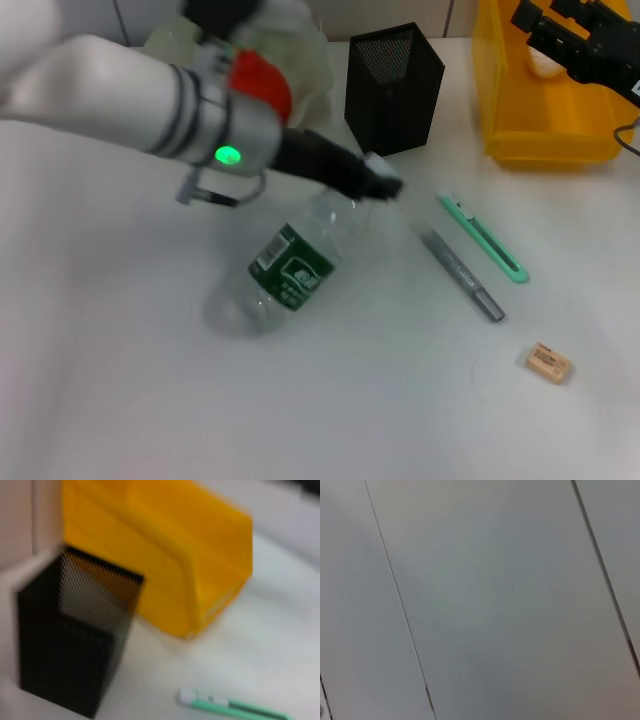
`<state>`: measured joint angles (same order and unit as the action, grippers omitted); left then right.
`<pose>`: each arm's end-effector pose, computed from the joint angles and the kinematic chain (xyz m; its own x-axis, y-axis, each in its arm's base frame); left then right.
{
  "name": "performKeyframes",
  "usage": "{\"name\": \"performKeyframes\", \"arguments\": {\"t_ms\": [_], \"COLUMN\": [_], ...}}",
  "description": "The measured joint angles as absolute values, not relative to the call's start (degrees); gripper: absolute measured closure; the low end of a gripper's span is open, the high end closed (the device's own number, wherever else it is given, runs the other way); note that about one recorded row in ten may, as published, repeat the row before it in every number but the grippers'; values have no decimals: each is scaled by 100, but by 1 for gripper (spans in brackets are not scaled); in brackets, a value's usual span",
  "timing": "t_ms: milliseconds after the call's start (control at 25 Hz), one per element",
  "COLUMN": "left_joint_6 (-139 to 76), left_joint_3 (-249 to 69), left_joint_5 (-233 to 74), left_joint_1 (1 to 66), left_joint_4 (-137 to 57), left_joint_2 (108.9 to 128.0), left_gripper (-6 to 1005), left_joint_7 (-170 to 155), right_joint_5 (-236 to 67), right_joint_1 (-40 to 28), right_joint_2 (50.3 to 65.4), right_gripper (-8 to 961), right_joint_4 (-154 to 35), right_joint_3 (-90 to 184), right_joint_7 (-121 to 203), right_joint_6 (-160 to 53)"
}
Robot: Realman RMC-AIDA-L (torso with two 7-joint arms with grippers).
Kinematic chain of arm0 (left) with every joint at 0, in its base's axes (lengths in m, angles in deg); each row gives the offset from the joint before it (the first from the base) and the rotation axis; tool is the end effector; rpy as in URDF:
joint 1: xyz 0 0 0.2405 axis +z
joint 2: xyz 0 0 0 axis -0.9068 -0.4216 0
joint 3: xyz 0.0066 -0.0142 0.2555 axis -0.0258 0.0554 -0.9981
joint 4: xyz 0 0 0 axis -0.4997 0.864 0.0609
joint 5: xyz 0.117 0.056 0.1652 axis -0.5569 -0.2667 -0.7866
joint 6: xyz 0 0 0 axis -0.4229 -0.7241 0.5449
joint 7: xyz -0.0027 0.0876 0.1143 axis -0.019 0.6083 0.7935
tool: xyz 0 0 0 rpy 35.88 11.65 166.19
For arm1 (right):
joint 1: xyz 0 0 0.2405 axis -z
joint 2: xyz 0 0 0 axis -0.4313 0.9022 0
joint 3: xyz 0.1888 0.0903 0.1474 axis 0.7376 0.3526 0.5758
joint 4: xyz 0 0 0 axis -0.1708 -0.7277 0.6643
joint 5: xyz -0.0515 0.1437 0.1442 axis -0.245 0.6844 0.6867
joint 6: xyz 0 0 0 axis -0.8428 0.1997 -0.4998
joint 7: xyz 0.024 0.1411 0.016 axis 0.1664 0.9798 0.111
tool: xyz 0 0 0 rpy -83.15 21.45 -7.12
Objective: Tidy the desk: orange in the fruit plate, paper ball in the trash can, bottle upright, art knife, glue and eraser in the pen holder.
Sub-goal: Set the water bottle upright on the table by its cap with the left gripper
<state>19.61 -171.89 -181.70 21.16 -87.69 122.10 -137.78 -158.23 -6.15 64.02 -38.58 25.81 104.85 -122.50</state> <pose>-0.1368 0.3942 -0.0791 0.8190 0.5474 0.1720 0.5731 -0.7952 -0.1981 0.2720 0.3717 0.0335 0.5030 -0.1223 -0.8556 -0.7108 -0.6218 -0.3290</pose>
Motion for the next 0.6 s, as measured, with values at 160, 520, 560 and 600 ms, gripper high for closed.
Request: {"name": "performKeyframes", "arguments": {"t_ms": [160,520,560,600], "left_joint_6": [2446,3209,3251,3300], "left_joint_3": [-16370,-15255,-15201,-15150], "left_joint_5": [-18150,-17670,-17615,-17569], "left_joint_1": [2492,2923,2962,3000], "left_joint_4": [-9199,-9348,-9350,-9350], "left_joint_2": [12206,12190,12189,12188], "left_gripper": [561,540,537,535], "left_joint_7": [-13504,-12755,-12719,-12689], "right_joint_5": [-15823,-15823,-15822,-15821], "right_joint_1": [-617,-609,-607,-604], "right_joint_2": [6400,6405,6405,6405], "right_gripper": [192,193,193,193], "right_joint_4": [-3838,-3770,-3769,-3767], "right_joint_3": [2578,2592,2597,2602], "right_joint_7": [10494,10528,10528,10529], "right_joint_6": [-12250,-12389,-12408,-12431]}}
